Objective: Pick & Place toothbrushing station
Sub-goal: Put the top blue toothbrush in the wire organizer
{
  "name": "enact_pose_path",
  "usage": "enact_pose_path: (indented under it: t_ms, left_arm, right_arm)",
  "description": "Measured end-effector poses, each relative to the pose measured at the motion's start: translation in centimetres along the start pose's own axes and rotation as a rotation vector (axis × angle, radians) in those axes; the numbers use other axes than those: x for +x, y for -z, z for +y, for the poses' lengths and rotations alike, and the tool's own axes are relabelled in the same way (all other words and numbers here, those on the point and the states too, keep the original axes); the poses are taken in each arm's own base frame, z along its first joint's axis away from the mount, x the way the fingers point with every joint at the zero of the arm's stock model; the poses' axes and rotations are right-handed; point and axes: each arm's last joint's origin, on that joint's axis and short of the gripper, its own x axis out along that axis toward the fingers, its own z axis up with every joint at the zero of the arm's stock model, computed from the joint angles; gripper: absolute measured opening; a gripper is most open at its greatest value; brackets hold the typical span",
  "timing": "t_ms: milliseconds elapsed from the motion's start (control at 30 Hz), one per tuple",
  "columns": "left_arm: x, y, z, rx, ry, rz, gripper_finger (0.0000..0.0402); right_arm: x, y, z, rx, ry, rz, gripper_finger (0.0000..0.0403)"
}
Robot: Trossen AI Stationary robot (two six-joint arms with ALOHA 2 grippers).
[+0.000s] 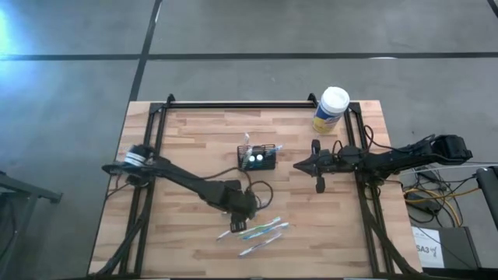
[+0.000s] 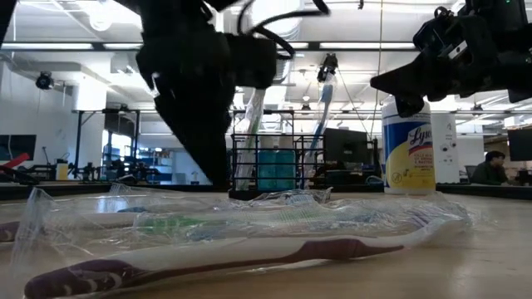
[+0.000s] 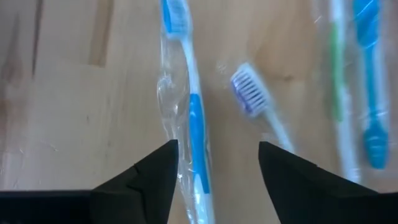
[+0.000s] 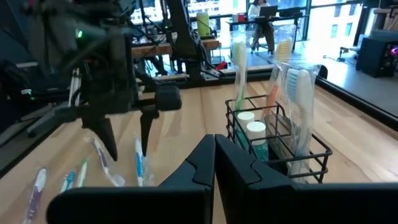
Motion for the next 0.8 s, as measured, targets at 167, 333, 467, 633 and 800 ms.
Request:
enact_pose_path:
  t_ms: [167, 333, 467, 633, 800]
  left_arm:
    - [1.7, -0.4, -0.1, 0.052, -0.068, 0.094, 0.0221]
    - [2.3, -0.3, 0.4, 0.060, -0.070, 0.106, 0.0212]
    - [2.4, -0.3, 0.9, 0.047, -0.060, 0.110, 0.0200]
    - [2.6, -0.4, 1.2, 0.052, -0.057, 0.118, 0.0144]
    - [2.5, -0.4, 1.2, 0.101, -0.060, 0.106, 0.0038]
  right_arm:
    - [0.0, -0.1, 0.0, -0.019, -0.001, -0.009, 0.0008]
    - [0.0, -0.1, 0.0, -0.019, -0.001, -0.012, 0.0008]
    - [0.0, -0.1, 0.0, -0.019, -0.001, -0.014, 0.0008]
    - [0.0, -0.1, 0.0, -0.019, -0.001, -0.014, 0.0008]
    - [0.0, -0.1, 0.0, -0.020, -0.001, -0.014, 0.0008]
